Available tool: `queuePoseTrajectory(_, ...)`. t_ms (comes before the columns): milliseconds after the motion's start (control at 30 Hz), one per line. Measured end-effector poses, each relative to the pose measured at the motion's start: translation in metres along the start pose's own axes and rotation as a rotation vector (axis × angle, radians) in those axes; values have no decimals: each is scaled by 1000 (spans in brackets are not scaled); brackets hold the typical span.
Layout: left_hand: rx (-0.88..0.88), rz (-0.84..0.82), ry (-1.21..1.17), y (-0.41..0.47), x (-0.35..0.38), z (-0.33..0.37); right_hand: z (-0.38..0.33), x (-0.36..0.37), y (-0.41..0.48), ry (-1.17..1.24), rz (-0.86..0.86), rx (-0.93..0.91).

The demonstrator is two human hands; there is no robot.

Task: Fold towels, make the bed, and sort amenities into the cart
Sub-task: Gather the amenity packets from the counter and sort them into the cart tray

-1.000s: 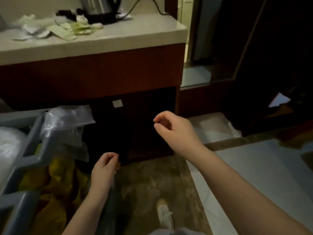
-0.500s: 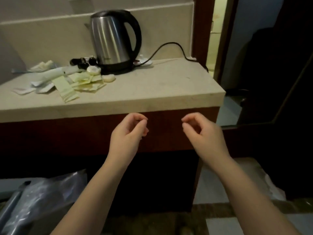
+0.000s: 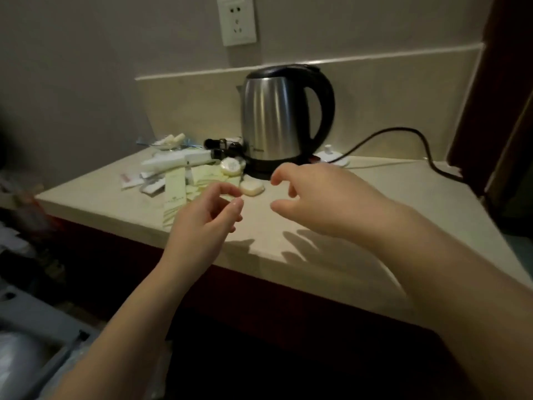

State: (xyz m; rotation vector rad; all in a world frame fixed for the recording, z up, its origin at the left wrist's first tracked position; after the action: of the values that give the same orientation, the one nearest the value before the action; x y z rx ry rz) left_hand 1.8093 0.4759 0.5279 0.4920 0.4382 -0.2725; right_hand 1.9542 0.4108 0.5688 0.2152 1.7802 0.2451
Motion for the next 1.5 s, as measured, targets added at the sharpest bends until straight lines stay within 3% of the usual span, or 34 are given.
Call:
queuePoseTrajectory(167, -6, 2, 247, 44, -55, -33, -4, 1, 51, 14, -80, -22)
queuePoseTrajectory(333, 30, -4, 437, 84, -85, -65, -8, 43, 106, 62, -228, 123)
queuePoseTrajectory(567, -63, -346, 654, 126, -84, -120, -29, 87, 153, 65, -202, 310)
queuePoseTrajectory(667, -4, -395, 728, 129, -72, -131, -35, 104, 162, -25, -209, 428)
queuePoseTrajectory(1100, 6, -389, 503, 137, -52, -135, -25, 114, 188, 90, -85, 759)
queuePoseTrajectory(1400, -41, -336, 312, 131, -40, -121, -26, 111, 188, 162, -6, 654)
queuePoseTrajectory(1500, -145, -237, 42, 139, -52, -117, -25, 112, 184, 210, -24, 624)
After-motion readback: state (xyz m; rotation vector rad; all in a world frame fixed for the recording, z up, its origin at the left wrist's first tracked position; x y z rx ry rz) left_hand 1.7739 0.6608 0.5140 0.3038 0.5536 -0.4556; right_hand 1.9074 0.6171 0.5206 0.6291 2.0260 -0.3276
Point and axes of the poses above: each hand's wrist, its own y-axis towards the middle knuckle, its own x-axis out of the palm, z = x × y, the point moved 6 cm from there along y, towards the middle knuckle, and after that the axes turned 3 degrees about -x, right-handed, at the moved point
